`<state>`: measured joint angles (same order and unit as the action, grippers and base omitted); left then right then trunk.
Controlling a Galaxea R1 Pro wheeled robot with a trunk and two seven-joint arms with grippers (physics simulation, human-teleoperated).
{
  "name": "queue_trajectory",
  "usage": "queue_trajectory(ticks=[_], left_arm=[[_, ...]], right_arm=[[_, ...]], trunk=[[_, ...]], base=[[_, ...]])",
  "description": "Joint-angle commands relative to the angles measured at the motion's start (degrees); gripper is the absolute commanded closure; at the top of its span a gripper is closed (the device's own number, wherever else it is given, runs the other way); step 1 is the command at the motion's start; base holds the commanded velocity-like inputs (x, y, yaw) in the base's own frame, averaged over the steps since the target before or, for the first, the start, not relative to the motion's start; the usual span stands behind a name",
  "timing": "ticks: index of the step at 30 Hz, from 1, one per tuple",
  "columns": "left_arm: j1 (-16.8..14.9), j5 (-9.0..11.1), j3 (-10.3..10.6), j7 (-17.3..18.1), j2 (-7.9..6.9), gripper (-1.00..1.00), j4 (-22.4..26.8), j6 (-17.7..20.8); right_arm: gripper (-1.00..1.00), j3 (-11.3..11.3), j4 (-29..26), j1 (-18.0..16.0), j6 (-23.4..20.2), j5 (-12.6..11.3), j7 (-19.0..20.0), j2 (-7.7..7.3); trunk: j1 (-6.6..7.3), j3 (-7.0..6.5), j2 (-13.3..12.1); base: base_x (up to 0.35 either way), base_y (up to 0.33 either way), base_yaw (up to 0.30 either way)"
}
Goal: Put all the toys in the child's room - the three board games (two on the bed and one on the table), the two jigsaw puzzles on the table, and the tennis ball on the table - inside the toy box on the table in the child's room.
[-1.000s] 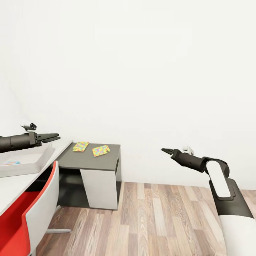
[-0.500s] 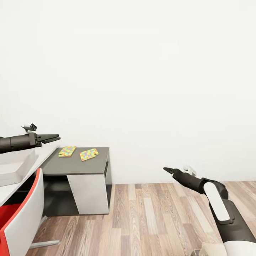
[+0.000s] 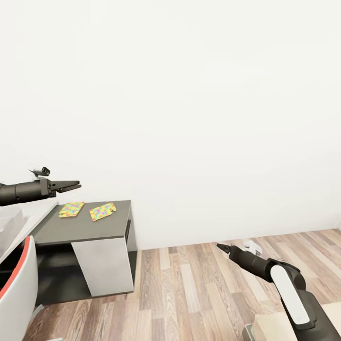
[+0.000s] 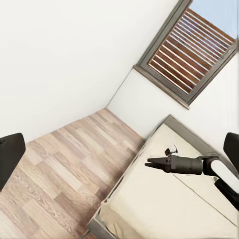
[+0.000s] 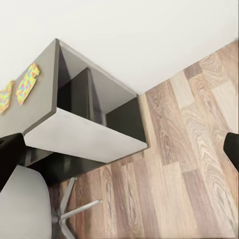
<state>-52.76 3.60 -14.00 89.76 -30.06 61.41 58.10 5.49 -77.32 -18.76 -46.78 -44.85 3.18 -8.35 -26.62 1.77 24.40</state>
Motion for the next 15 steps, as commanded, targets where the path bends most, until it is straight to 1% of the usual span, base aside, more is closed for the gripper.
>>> queue_trajectory(ticks=[1,5,9,12,15], left_arm=[[0.0,0.0,0.0,0.2,-0.02,-1.0,-0.1,0.4],[0.5,0.0,0.0,0.2,-0.01,-1.0,-0.4,-0.5],[1.2,-0.1,0.0,0.2,0.0,-1.0,-0.5,-0.8],[2.3,-0.1,-0.1,0.2,0.08,-1.0,-0.5,-1.2],[3.7,-0.1,-0.1,0.2,0.27,-1.0,-0.5,-3.4]], right_arm=[[-1.0,0.1,0.0,0.2,0.0,0.3,0.4,-0.02],[-1.0,-0.2,-0.3,2.2,2.1,0.2,1.2,-0.3],[-1.0,-0.2,-0.4,2.6,2.6,0.3,2.7,-0.39],[-1.0,-0.2,-0.5,2.8,2.8,0.3,3.5,-0.47],[-1.0,-0.2,-0.6,2.9,2.8,0.3,3.8,-0.49]], trunk=[[-0.04,0.06,0.1],[-0.04,-0.22,0.1],[-0.04,-0.49,0.1],[-0.04,-0.7,0.1],[-0.04,-0.91,0.1]], base=[[0.0,0.0,-0.218],[0.0,0.0,-0.218],[0.0,0.0,-0.218],[0.0,0.0,-0.218],[0.0,0.0,-0.218]])
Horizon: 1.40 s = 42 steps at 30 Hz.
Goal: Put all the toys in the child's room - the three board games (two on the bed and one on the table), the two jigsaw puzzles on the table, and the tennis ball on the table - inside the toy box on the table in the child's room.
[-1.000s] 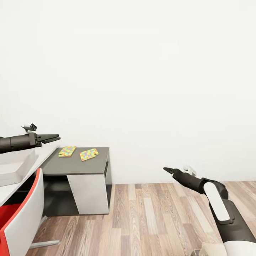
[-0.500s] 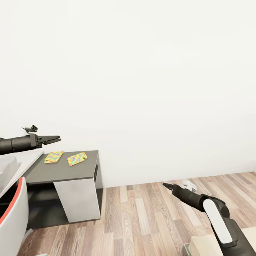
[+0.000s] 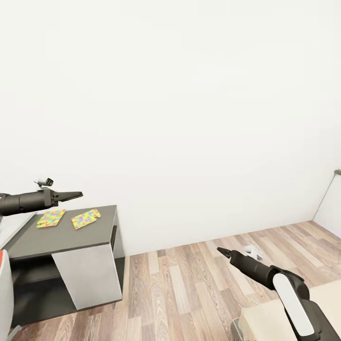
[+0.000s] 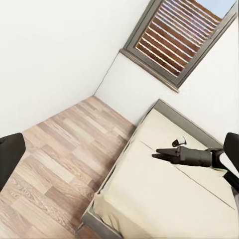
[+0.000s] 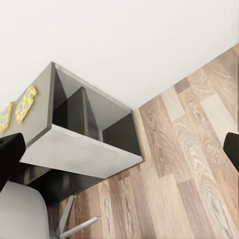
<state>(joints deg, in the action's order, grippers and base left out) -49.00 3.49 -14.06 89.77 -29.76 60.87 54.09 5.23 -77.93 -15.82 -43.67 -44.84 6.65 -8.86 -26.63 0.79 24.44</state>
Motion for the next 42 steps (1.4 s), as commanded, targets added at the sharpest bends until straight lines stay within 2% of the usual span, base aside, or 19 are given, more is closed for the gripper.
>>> queue_trajectory(ticks=[1,4,10,16,20,31,42], left_arm=[[0.7,0.0,0.0,0.2,0.05,-1.0,0.0,-0.5],[3.1,0.1,0.0,0.2,0.28,-1.0,-0.2,-2.6],[5.8,0.1,-0.3,0.2,0.27,-1.0,-0.3,-3.3],[10.6,0.1,-0.5,0.2,0.58,-1.0,-0.3,-3.6],[13.1,0.1,-1.2,0.2,0.7,-1.0,-0.3,-5.8],[14.0,0.0,-2.2,0.2,0.93,-1.0,-0.3,-7.3],[14.2,0.1,-2.2,0.2,0.98,-1.0,-0.3,-7.5]], right_arm=[[-1.0,0.1,0.0,0.0,-0.3,0.3,0.4,0.04],[-1.0,0.1,-0.1,0.0,-0.2,0.3,0.5,0.03],[-1.0,0.1,-0.2,0.0,-0.2,0.3,0.6,-0.01],[-1.0,0.1,-1.8,0.0,-0.3,0.3,0.6,0.02],[-1.0,0.0,-2.5,0.0,-0.3,0.3,0.6,0.23],[-1.0,0.2,-2.6,0.0,-0.2,0.3,0.6,0.12],[-1.0,0.3,-2.1,0.0,-0.3,0.2,0.5,0.08]], trunk=[[-0.03,0.01,0.1],[-0.03,-0.2,0.1],[-0.03,-0.61,0.1],[-0.03,-1.03,0.1],[-0.03,-1.31,0.1],[-0.03,-1.83,0.1],[-0.03,-1.48,0.1]], base=[[0.0,0.0,-0.218],[0.0,0.0,-0.218],[0.0,0.0,-0.217],[0.0,0.0,-0.216],[0.0,0.0,-0.216],[0.0,0.021,-0.144],[-0.059,0.006,-0.164]])
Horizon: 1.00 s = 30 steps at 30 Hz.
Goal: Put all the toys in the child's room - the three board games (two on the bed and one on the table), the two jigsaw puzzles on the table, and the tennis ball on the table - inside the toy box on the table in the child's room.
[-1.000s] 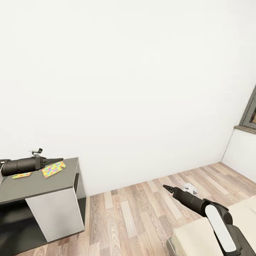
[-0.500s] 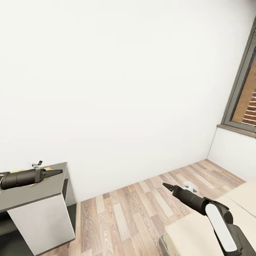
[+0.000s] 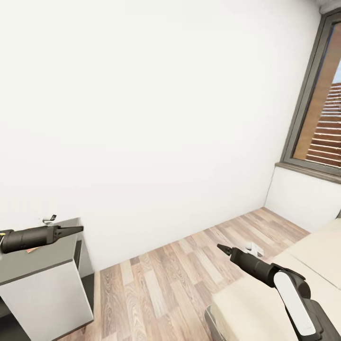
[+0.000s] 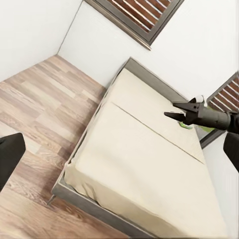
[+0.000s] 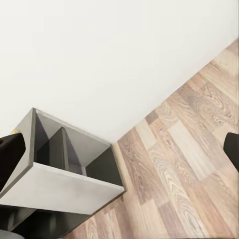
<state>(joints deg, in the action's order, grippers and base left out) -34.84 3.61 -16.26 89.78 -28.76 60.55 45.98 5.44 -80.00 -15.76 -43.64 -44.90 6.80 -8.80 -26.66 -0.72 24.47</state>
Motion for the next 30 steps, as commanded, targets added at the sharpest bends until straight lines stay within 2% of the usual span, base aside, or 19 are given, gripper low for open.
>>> queue_trajectory(ticks=[1,9,18,30], left_arm=[[0.0,0.0,0.0,0.2,-0.01,-1.0,0.0,0.6],[0.0,-0.1,0.0,0.2,-0.01,-1.0,0.0,0.6],[0.0,-0.1,0.0,0.2,0.02,-1.0,0.0,0.5],[0.0,-0.1,0.0,0.2,0.02,-1.0,0.0,0.5]], right_arm=[[-1.0,0.1,0.0,0.0,-0.3,0.3,0.4,0.05],[-1.0,0.2,0.2,-0.1,-0.2,0.2,0.3,0.02],[-1.0,0.2,0.2,0.0,-0.1,0.3,0.3,0.23],[-1.0,0.3,0.2,0.0,-0.1,0.2,0.3,0.27]], trunk=[[-0.01,0.08,0.0],[-0.01,0.46,0.0],[-0.01,0.78,0.0],[-0.01,1.37,0.0]], base=[[-0.122,0.0,-0.226],[-0.043,0.0,-0.224],[-0.126,0.0,-0.092],[-0.233,0.0,-0.214]])
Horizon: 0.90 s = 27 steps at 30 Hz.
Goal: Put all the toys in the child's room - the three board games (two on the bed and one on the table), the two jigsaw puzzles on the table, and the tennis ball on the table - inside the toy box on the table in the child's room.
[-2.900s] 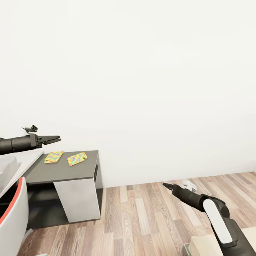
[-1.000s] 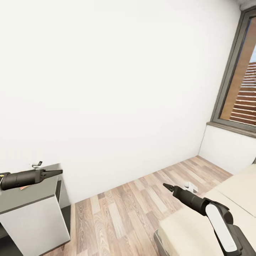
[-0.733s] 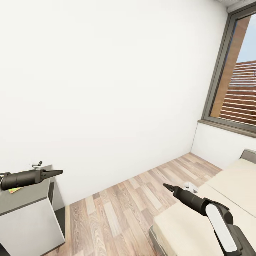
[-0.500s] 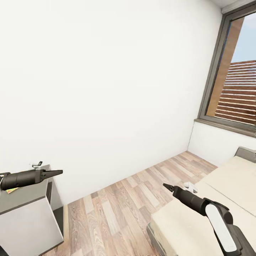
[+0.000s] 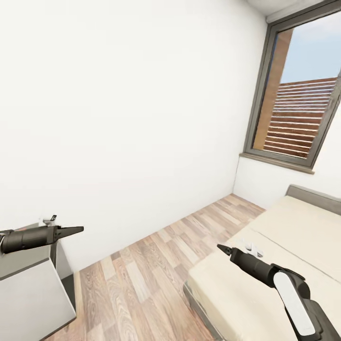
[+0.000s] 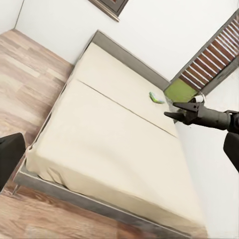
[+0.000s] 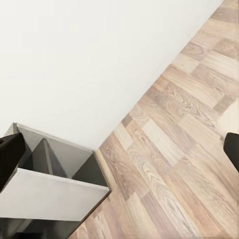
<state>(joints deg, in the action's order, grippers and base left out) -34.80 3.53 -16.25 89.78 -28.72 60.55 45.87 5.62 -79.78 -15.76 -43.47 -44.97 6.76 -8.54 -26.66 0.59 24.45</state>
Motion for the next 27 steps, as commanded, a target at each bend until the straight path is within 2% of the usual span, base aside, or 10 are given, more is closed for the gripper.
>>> queue_trajectory(ticks=[1,27], left_arm=[[0.0,0.0,0.0,0.2,-0.02,-1.0,0.0,0.6],[0.0,-0.1,0.0,0.2,0.08,-1.0,0.0,0.2]], right_arm=[[-1.0,0.1,0.0,0.0,-0.3,0.3,0.3,0.02],[-1.0,0.3,0.4,0.0,-0.2,0.2,0.4,0.02]], trunk=[[-0.01,0.09,0.1],[-0.01,0.31,0.1]], base=[[-0.176,0.0,-0.261],[-0.015,0.0,-0.274]])
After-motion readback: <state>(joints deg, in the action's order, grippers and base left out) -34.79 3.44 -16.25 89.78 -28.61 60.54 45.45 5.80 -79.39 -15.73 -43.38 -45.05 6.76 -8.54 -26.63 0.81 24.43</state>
